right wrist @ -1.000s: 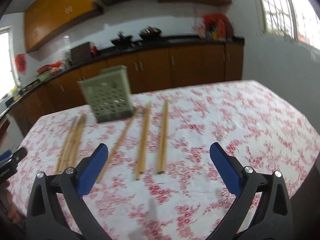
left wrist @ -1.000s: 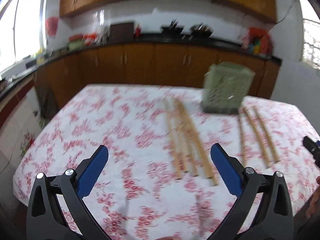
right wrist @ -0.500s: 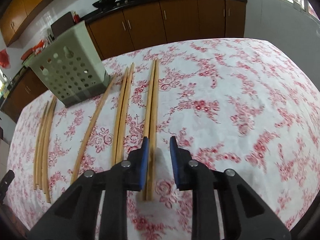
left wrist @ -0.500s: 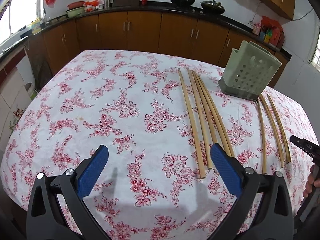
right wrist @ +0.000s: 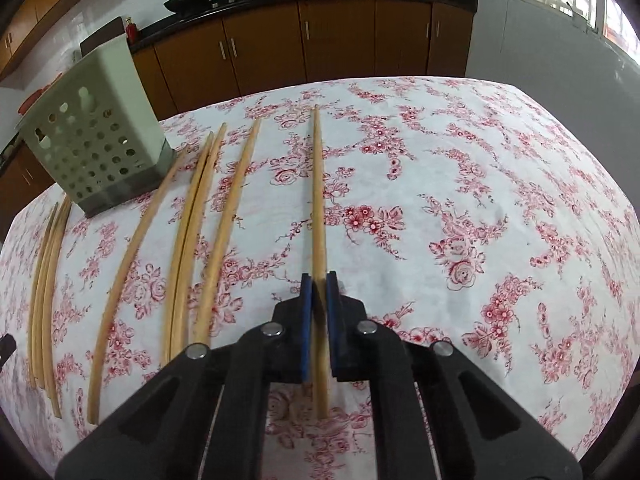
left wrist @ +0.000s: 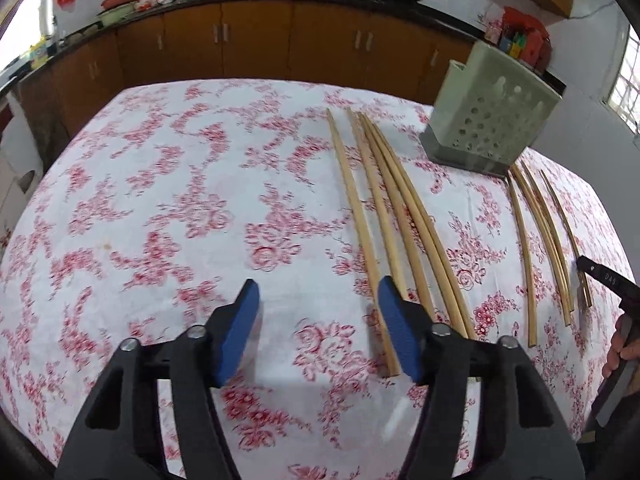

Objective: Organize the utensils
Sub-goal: 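Grasp a single wooden chopstick with the right tool while the left tool grasps another, then lift both held chopsticks and carry them above the green utensil holder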

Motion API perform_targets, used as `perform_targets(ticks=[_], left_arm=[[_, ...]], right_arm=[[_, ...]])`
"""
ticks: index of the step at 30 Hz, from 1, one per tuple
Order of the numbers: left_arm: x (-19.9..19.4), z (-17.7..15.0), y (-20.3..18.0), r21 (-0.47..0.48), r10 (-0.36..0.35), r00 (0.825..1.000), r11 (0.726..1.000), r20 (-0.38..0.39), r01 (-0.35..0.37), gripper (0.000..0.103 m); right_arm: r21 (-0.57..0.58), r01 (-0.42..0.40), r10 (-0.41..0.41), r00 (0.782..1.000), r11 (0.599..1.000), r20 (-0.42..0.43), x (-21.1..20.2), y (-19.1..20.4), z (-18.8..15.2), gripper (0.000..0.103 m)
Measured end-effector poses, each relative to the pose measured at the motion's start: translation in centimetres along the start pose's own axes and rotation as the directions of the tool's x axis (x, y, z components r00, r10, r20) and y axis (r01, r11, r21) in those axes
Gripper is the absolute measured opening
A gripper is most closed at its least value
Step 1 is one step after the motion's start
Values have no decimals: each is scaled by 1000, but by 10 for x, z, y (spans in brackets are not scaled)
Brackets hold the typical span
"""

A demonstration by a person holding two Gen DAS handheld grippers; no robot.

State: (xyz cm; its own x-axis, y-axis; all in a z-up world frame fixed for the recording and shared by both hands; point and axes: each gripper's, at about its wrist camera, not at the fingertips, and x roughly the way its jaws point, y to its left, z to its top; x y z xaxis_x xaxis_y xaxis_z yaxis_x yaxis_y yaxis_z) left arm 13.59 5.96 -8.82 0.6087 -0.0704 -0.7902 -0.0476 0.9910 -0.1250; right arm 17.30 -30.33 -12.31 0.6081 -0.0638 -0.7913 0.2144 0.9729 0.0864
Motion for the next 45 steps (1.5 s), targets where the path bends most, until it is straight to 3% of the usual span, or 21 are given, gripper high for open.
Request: perform_targets(ticks=[3, 8, 16, 22, 26, 34, 45], left_arm=[[8, 4, -4, 15, -8, 1000, 1000, -19, 8, 50], [15, 11, -15, 41, -29, 999, 999, -23, 30, 49], [30, 21, -21, 59, 46, 999, 997, -29, -45, 8], [45, 45, -4, 52, 102, 995, 993, 0, -102, 8], [55, 55, 7, 63, 95, 995, 993, 44, -97, 8], [43, 42, 20, 45, 22, 999, 999, 46, -24, 10], [35, 31, 16, 64, 34, 998, 997, 43, -36, 10]], right_arm=[[-22, 17, -16, 1000, 1000, 11, -3, 2, -1, 9], [-27, 18, -17, 1000, 999, 16, -2, 4, 0, 9], [-45, 18, -17, 1000, 999, 21, -1, 6, 1, 9], [-39, 15, -14, 999, 999, 30, 10, 2, 16, 8], [-23, 18, -17, 999, 1000, 46, 20, -3, 27, 8], [-29, 13, -12, 999, 999, 43, 18, -7, 21, 9], [-42, 11, -9, 999, 999, 43, 6, -8, 6, 9]])
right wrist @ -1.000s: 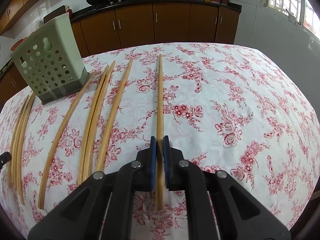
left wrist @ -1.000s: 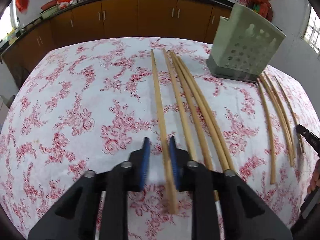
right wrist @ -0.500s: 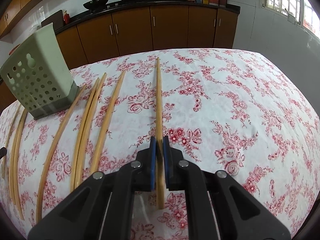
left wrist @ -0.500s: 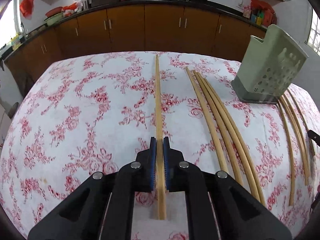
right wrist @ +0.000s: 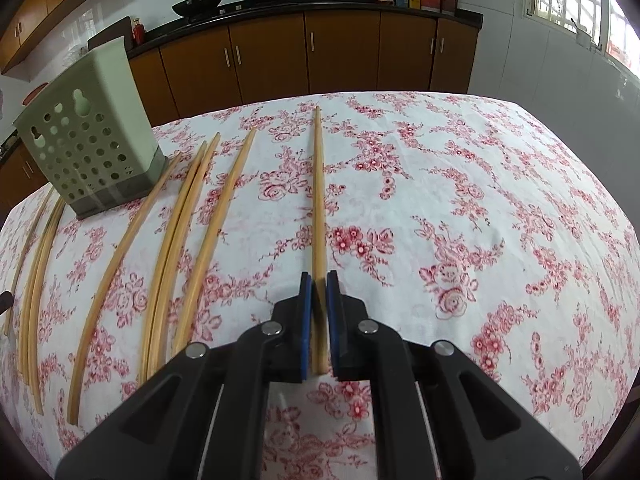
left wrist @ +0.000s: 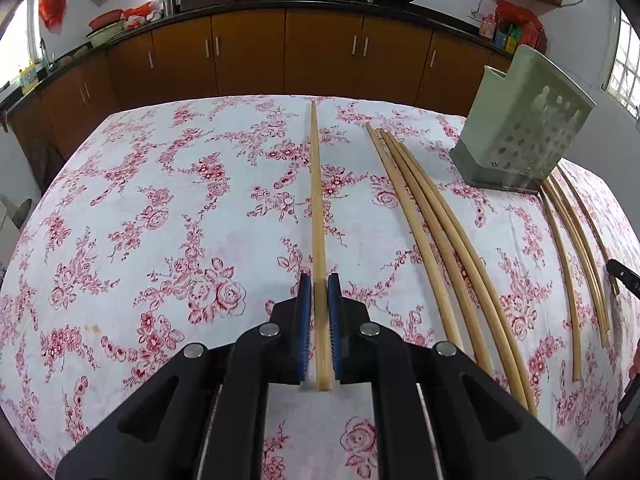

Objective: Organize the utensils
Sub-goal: 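Lift both held chopsticks and carry them above the green utensil holder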

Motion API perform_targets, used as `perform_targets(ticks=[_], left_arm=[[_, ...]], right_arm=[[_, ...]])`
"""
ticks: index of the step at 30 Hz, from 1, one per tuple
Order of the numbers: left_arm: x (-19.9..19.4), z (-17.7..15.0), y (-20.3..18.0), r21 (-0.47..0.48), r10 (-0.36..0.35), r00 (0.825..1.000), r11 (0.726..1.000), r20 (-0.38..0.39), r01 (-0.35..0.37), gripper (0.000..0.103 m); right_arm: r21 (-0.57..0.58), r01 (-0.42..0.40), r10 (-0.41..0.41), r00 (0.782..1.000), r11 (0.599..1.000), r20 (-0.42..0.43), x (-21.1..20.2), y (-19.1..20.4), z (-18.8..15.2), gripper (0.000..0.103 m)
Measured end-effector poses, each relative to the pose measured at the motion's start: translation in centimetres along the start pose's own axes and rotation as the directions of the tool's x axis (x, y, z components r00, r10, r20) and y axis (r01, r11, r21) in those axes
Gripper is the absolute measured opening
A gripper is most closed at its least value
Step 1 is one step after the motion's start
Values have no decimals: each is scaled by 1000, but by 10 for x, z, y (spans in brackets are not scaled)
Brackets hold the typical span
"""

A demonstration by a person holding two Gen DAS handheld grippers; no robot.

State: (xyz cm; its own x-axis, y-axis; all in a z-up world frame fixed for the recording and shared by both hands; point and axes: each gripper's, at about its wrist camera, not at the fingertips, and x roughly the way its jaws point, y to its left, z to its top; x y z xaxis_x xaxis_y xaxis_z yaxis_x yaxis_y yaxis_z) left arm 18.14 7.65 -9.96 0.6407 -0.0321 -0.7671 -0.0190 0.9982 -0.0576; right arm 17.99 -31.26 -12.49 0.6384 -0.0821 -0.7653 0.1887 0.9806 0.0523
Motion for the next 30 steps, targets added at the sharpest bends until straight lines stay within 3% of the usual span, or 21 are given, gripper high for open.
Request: perform_targets(ticks=[9, 15, 22, 30], left_arm=[[-11, -11, 0, 16, 14, 1000, 1000, -17, -14, 8], [-48, 2, 3, 0, -5, 996, 1000, 94, 5, 8], [-105, 32, 7, -45, -36, 960, 998, 277, 51, 7], [-143, 62, 7, -68, -48, 915, 994, 401, 82, 7]], right_arm=[[19, -25, 25, 999, 999, 21, -19, -4, -4, 8], [19, -41, 38, 988, 999, 149, -64, -11, 12, 8], [41, -69, 54, 957, 997, 286, -110, -20, 39, 8], [41, -94, 71, 923, 995, 377, -136, -18, 60, 8]])
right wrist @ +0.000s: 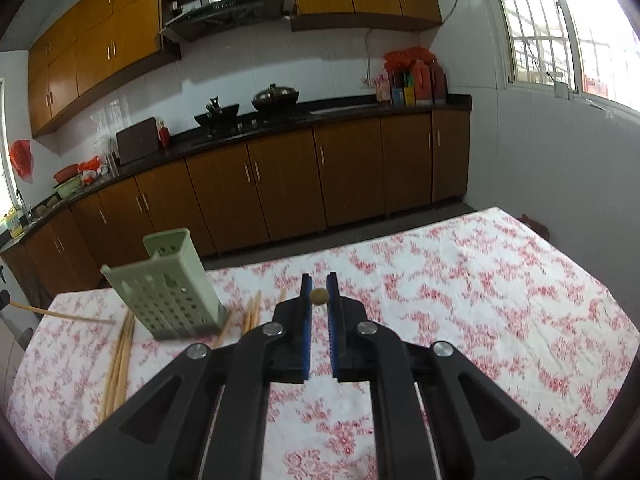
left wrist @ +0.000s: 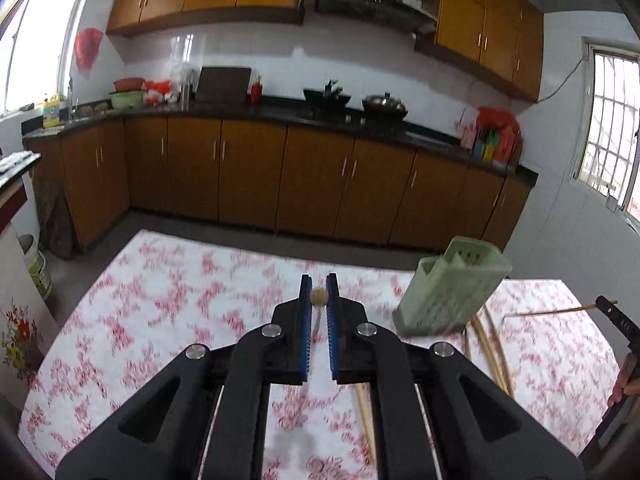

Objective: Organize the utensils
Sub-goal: 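Lift both held chopsticks and carry them above the green utensil holder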

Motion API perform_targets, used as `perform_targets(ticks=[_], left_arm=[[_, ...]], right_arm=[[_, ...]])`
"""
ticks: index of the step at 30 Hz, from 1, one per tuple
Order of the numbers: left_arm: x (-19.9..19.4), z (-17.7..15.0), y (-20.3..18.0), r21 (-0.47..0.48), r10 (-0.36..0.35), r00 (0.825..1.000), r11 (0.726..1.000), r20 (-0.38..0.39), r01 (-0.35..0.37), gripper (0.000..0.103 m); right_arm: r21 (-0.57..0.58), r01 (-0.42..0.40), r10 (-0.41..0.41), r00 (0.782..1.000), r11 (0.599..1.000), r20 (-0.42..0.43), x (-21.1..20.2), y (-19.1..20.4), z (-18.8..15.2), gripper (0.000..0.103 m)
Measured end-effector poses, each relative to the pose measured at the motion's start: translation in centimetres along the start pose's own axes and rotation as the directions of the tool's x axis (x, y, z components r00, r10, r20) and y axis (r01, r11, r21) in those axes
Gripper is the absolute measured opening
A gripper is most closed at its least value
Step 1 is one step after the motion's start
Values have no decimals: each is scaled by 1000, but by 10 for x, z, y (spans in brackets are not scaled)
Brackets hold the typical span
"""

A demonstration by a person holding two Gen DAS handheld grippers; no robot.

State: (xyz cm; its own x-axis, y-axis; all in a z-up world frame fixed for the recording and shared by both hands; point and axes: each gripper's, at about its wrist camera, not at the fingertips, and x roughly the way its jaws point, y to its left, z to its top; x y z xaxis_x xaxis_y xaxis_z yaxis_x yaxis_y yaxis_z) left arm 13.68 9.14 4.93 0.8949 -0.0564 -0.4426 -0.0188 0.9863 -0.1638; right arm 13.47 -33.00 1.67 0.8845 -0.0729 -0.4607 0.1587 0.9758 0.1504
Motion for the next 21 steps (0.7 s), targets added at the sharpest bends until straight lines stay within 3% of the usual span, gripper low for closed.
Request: perform_targets(ticks=[8, 13, 21], left_arm=[[-1, 15, -2, 1, 4, 1000, 1000, 30, -5, 7], [-7, 35, -8, 12, 9, 998, 1000, 61, -10, 7], [-37, 96, -39, 31, -61, 982, 998, 181, 56, 7]], right_arm=[[-13, -6, 7, 1000, 1000, 28, -2, 7, 13, 8], [-25, -23, 25, 997, 999, 77, -9, 13, 41, 8], [-27, -147, 149, 957, 989, 248, -51, 40, 120, 8]])
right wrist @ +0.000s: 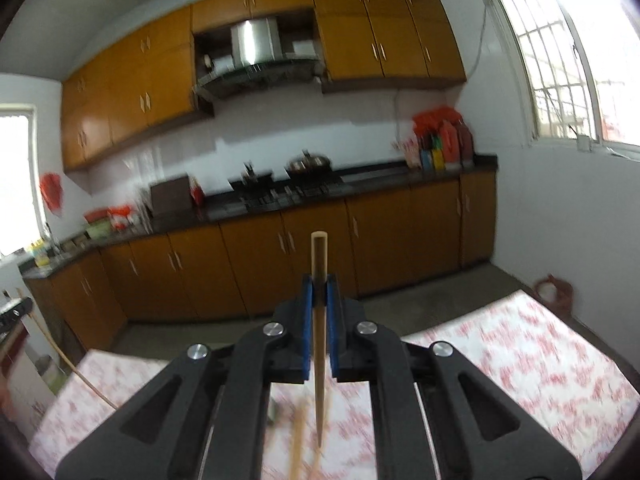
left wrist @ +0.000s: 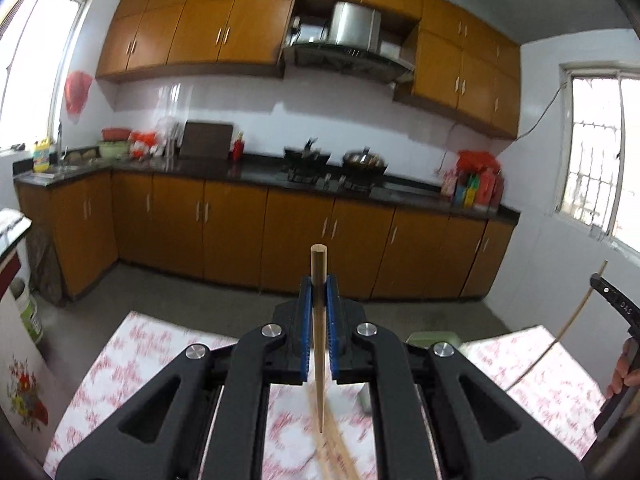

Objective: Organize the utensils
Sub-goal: 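Lift both held chopsticks and carry them above the green utensil holder, then open both tools to drop the chopsticks into the green holder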

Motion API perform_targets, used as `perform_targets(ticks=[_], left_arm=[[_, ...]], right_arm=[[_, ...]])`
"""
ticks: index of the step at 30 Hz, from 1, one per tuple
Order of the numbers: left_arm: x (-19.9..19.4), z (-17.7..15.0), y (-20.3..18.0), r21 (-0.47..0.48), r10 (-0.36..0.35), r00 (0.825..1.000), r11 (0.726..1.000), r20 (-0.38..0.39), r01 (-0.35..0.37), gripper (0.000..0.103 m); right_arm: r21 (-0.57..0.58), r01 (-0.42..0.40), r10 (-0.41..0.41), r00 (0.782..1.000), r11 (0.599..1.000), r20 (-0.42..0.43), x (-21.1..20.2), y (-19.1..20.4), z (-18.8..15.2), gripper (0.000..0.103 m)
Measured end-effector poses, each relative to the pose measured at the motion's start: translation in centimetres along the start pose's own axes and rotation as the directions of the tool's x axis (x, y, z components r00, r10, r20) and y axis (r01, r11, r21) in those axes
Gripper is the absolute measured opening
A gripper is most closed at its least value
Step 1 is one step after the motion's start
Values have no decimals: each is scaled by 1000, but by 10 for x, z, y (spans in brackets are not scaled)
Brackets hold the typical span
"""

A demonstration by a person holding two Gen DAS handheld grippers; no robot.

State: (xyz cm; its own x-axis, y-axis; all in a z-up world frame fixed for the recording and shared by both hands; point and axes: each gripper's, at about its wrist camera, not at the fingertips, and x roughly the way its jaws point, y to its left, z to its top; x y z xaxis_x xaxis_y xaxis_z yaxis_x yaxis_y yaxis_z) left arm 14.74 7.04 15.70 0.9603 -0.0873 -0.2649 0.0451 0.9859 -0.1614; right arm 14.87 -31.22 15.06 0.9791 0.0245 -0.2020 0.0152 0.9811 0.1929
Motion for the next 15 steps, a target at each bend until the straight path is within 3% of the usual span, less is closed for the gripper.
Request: perform_targets(ticks=[7, 15], left_arm=[[6, 37, -44, -12, -57, 992, 998, 115, 59, 7], [47, 21, -70, -41, -65, 990, 997, 122, 71, 7]], right_arm=[[8, -104, 103, 992, 995, 76, 17, 43, 33, 8], [-20, -105, 106, 992, 994, 62, 67, 70, 16, 8]])
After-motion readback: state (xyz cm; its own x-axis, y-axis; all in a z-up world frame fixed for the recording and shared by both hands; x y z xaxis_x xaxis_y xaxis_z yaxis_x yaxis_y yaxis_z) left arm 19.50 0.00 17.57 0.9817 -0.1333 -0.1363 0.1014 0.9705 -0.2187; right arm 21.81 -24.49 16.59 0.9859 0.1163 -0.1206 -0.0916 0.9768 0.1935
